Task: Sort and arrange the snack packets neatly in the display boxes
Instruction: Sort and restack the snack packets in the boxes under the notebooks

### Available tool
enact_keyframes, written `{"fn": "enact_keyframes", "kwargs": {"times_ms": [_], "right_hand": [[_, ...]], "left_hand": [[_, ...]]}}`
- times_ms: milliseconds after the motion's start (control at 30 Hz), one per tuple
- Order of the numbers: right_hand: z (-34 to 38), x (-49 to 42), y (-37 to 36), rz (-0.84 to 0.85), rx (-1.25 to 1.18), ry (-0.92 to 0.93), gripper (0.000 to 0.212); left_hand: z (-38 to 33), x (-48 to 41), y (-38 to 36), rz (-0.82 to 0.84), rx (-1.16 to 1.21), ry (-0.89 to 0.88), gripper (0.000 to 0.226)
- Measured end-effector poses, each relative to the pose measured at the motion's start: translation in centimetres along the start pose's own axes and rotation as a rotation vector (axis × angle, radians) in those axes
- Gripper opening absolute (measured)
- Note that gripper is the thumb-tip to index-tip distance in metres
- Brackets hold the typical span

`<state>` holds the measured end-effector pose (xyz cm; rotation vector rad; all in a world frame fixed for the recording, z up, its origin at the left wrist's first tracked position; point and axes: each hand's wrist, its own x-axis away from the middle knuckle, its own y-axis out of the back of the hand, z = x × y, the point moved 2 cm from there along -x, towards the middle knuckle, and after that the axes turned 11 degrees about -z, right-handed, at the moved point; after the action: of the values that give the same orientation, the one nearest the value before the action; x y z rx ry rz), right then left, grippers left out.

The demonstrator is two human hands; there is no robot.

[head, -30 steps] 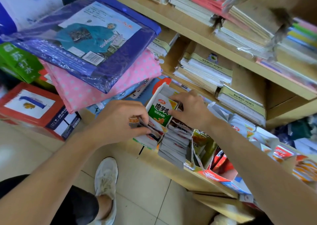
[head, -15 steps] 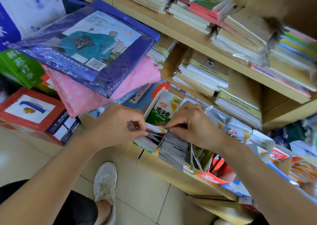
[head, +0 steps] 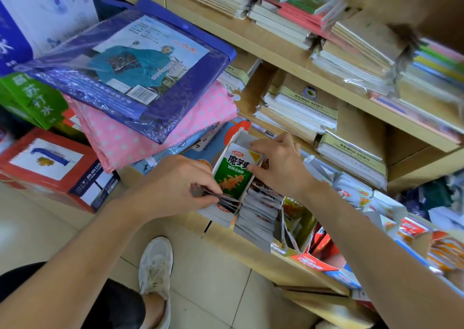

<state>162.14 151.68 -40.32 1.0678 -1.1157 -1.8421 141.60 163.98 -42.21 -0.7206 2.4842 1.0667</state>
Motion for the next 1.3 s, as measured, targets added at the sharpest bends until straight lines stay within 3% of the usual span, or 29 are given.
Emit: {"fn": "enact_keyframes", "kwargs": {"times_ms": [200,433,667,767,933,1067,1167,1300], "right_hand": [[1.6,1.1,-0.5,0.125,0.008,-0.02,0.054],[1.2,4.0,-1.2,0.317,-0.188,0.17,0.025],[0.3,3.5,-0.7,0.037,-0.134,0.079,0.031],[0.6,3.0,0.0,-0.057,-0.239,0.031,0.03],[1.4,3.4,1.3,-0.073,-0.353,-0.001,0.052],[2.5,4.4,1.9,-0.03,-0.425,0.022,0.046],[2.9,4.0,1.0,0.062,-0.485,-0.067,0.045],[2.7,3.0,-0.5,0.052,-0.483,-0.181,0.038]], "left_hand": [[0.2,0.2,-0.1,-0.015,-0.017,0.01,0.008],[0.2,0.3,-0.1,0.001,-0.009,0.009,0.006],[0.4,0.3,-0.2,-0.002,-0.063,0.028,0.012],[0.5,0.0,-0.5,0.007,-0.166,0.033,0.028],[0.8,-0.2,-0.9,-0.176,-0.196,0.072,0.036],[0.3,-0.2,-0.7,-0.332,-0.161,0.066,0.028],[-0.6,-0.2,-0.8,-0.46,-0.127,0.052,0.022],[-0.8,-0.2,-0.7,-0.604,0.041,0.205,0.014]]}}
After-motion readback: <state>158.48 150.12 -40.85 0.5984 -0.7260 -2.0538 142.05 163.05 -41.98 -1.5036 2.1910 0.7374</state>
